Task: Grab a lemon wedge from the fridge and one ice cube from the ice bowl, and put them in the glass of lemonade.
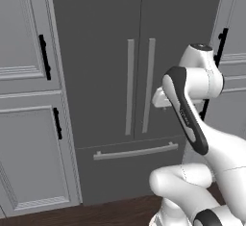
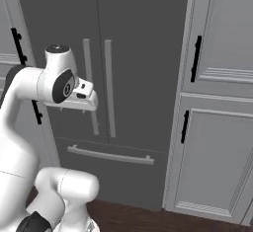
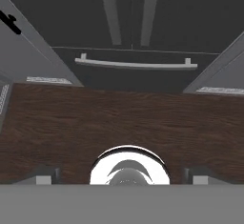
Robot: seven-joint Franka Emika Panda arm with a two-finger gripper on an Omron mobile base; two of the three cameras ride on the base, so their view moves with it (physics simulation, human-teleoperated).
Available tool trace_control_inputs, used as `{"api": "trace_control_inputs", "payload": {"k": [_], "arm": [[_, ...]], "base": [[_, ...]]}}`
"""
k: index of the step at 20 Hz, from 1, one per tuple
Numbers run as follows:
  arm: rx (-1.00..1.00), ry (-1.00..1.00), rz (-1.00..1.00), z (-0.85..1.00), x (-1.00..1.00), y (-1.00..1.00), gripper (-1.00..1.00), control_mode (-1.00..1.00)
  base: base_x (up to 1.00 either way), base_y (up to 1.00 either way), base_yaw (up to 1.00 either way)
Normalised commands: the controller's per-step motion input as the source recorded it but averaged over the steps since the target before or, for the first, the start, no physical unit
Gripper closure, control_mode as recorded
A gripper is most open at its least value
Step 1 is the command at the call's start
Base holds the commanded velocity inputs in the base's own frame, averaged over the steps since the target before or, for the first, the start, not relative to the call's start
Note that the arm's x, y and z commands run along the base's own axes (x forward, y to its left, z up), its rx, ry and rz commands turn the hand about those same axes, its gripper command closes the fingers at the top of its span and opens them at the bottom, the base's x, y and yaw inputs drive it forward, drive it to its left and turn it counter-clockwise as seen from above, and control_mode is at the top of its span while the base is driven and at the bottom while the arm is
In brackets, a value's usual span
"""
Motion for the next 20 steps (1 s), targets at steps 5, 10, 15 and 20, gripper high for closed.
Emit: {"api": "trace_control_inputs", "payload": {"k": [5,10,15,20], "arm": [[0.0,0.0,0.0,0.0,0.0,0.0,-1.0,1.0],[0.0,0.0,0.0,0.0,0.0,0.0,-1.0,1.0],[0.0,0.0,0.0,0.0,0.0,0.0,-1.0,1.0],[0.0,0.0,0.0,0.0,0.0,0.0,-1.0,1.0]], "base": [[0.08,-0.15,-0.17],[0.14,0.06,-0.72],[0.1,0.07,-0.71],[0.0,0.01,-0.95]]}}
